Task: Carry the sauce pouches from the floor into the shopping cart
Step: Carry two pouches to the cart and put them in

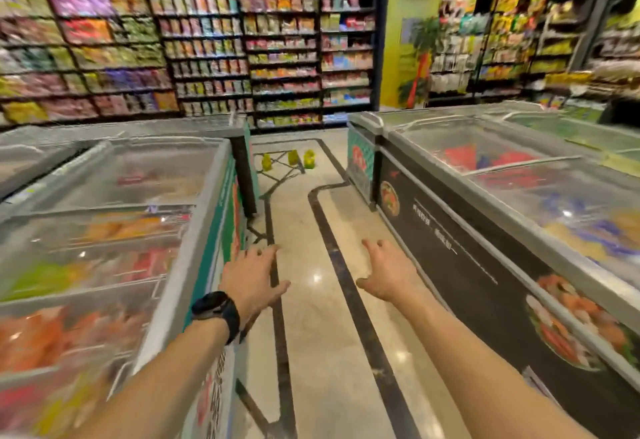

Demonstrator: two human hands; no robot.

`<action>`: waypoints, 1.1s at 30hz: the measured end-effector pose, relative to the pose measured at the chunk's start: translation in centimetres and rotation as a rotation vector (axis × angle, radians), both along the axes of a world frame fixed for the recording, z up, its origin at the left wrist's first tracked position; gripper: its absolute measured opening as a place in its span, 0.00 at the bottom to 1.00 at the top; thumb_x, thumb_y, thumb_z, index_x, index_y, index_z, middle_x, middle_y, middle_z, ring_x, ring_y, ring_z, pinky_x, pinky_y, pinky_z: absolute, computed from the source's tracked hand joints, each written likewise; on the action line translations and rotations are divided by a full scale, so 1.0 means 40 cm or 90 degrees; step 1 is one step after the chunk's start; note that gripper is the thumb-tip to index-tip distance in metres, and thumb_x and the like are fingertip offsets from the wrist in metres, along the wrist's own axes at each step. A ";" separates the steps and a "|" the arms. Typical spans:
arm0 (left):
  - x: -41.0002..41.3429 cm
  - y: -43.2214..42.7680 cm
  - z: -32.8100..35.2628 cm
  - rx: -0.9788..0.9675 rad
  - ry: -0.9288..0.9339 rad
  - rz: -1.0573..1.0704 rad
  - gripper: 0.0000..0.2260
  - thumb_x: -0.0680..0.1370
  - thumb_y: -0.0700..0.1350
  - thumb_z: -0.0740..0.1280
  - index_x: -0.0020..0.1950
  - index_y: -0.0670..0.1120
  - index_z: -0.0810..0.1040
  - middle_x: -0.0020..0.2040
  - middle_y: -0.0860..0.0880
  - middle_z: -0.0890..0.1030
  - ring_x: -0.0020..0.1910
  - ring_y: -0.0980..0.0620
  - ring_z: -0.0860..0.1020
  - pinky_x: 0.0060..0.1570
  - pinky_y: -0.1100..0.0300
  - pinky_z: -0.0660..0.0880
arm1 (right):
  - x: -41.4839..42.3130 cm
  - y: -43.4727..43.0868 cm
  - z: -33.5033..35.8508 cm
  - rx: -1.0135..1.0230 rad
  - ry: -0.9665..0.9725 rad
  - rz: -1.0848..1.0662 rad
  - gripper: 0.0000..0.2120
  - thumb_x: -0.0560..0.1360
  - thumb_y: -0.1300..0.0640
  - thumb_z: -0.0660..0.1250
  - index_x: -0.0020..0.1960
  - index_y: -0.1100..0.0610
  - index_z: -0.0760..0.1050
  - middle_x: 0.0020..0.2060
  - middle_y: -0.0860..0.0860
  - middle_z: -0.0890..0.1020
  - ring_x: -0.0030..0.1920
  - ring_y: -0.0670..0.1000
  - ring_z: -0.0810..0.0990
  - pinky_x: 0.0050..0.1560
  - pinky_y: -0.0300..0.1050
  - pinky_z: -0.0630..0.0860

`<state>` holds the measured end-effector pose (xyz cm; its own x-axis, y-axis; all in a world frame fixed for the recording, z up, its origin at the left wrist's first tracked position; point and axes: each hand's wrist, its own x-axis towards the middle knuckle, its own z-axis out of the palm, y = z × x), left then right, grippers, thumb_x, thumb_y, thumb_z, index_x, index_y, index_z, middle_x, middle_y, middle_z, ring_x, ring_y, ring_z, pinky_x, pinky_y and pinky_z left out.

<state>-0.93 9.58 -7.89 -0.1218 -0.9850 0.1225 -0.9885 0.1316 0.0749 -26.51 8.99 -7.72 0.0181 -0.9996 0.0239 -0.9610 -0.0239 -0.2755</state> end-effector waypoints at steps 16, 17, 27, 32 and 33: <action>0.142 -0.266 0.064 -0.024 -0.043 0.004 0.35 0.77 0.65 0.61 0.79 0.53 0.55 0.71 0.46 0.70 0.69 0.45 0.70 0.64 0.51 0.74 | 0.133 -0.276 0.098 -0.010 0.025 -0.002 0.42 0.70 0.46 0.73 0.77 0.48 0.56 0.73 0.54 0.64 0.71 0.56 0.67 0.64 0.54 0.74; 0.143 -0.301 0.065 -0.023 -0.045 0.006 0.35 0.78 0.65 0.61 0.79 0.53 0.55 0.71 0.46 0.69 0.69 0.45 0.70 0.64 0.51 0.74 | 0.129 -0.313 0.096 -0.009 0.027 -0.004 0.42 0.70 0.45 0.73 0.77 0.48 0.56 0.73 0.54 0.65 0.71 0.56 0.67 0.64 0.54 0.74; 0.078 -0.799 0.065 -0.001 -0.094 0.032 0.35 0.77 0.67 0.60 0.79 0.54 0.55 0.69 0.47 0.70 0.66 0.47 0.73 0.58 0.53 0.77 | 0.027 -0.819 0.058 0.001 0.024 0.014 0.39 0.70 0.44 0.72 0.75 0.48 0.58 0.69 0.53 0.68 0.67 0.56 0.70 0.62 0.53 0.75; 0.037 -1.047 0.057 0.015 -0.080 0.057 0.35 0.77 0.67 0.59 0.80 0.55 0.54 0.70 0.48 0.70 0.65 0.48 0.73 0.58 0.56 0.78 | -0.028 -1.078 0.053 0.022 0.018 0.020 0.39 0.71 0.46 0.72 0.76 0.48 0.57 0.70 0.53 0.67 0.69 0.56 0.68 0.63 0.54 0.74; 0.035 -1.089 0.053 0.020 -0.079 0.061 0.35 0.77 0.67 0.59 0.80 0.55 0.54 0.71 0.48 0.70 0.65 0.48 0.73 0.58 0.56 0.78 | -0.034 -1.125 0.052 0.028 0.020 0.022 0.39 0.71 0.45 0.72 0.76 0.48 0.57 0.71 0.53 0.67 0.69 0.56 0.69 0.63 0.54 0.75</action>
<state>0.45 -34.00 -5.75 -0.0388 -0.9959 0.0814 -0.9983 0.0351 -0.0465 -27.86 -35.99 -5.66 0.0522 -0.9984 -0.0211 -0.9680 -0.0454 -0.2470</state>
